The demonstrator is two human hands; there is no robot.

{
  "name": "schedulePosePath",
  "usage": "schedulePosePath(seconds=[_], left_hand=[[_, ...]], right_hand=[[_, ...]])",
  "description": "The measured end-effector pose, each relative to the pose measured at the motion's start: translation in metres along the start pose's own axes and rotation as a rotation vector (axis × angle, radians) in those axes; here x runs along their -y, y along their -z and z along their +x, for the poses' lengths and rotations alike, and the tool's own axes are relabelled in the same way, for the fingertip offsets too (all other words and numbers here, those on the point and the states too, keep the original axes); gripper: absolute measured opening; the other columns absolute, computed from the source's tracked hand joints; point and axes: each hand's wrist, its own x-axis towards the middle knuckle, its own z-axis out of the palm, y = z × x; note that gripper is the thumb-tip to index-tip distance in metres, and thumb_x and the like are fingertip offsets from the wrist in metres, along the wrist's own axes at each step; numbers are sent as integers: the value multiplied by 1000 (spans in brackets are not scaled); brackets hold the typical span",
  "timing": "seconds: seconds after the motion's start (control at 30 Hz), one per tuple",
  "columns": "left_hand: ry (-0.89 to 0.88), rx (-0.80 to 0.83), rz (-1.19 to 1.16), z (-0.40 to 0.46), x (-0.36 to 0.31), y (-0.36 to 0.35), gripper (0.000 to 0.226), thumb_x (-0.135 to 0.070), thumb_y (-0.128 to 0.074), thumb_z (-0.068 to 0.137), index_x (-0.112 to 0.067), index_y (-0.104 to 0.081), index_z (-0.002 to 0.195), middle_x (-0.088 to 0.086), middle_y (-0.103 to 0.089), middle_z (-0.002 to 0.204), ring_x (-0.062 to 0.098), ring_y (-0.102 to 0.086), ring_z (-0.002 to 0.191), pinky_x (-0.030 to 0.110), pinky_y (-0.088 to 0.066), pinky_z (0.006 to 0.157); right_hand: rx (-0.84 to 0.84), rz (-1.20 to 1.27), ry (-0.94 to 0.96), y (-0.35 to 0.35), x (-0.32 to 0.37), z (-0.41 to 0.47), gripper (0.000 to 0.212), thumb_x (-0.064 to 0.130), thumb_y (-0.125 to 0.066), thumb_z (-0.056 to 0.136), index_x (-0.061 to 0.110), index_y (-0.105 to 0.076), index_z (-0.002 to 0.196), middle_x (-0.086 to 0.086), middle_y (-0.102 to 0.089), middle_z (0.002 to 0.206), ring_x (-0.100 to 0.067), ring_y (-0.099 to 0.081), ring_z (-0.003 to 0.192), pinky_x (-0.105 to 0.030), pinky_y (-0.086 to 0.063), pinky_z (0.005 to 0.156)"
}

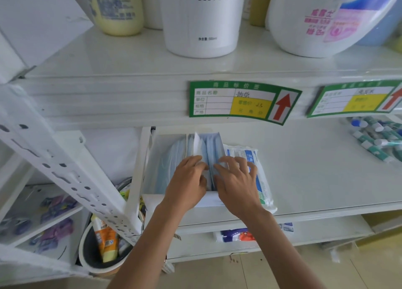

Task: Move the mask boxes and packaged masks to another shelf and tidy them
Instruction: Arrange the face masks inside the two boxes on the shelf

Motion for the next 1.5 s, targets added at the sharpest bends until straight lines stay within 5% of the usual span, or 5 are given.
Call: schedulePosePath(seconds=[0.37,0.53,0.93,1.17,1.5], left_hand=[[85,-21,-45,6,1,-5,18,-14,-63,94,-6,-74,83,8,-60,139,21,-45,137,28,-35,107],[160,-71,-156,9,1,6,27,-2,-64,82,-12,-49,62,4,-66,87,24,-62,110,21,-38,83],[85,102,1,9,4,8,36,-36,-49,101,-39,-63,134,-2,-45,153,21,-36,143,40,-26,120],[70,88,40,7,11,1,44,-56,-53,95,-34,-66,132,-5,-41,156,20,-35,144,42,-25,121],[-18,61,-3,4,8,2,56,-32,-48,102,-37,-31,155,-4,-45,152,19,-34,145,44,-25,121]], right_hand=[[228,68,-169,14,5,11,43,17,-45,82,26,-49,125,6,-73,90,-27,-57,103,-53,-28,106],[153,149,-211,8,0,6,24,9,-43,84,28,-51,96,10,-66,81,-25,-56,88,-47,-31,97],[228,234,-282,15,5,8,53,72,-35,89,33,-69,79,22,-68,93,-12,-50,97,-44,-28,101],[218,341,-347,12,-7,9,18,23,-52,88,26,-66,78,10,-69,85,-22,-59,89,-40,-33,93],[276,534,-343,14,-5,7,42,32,-33,84,34,-75,88,23,-64,111,-12,-55,103,-39,-28,98]])
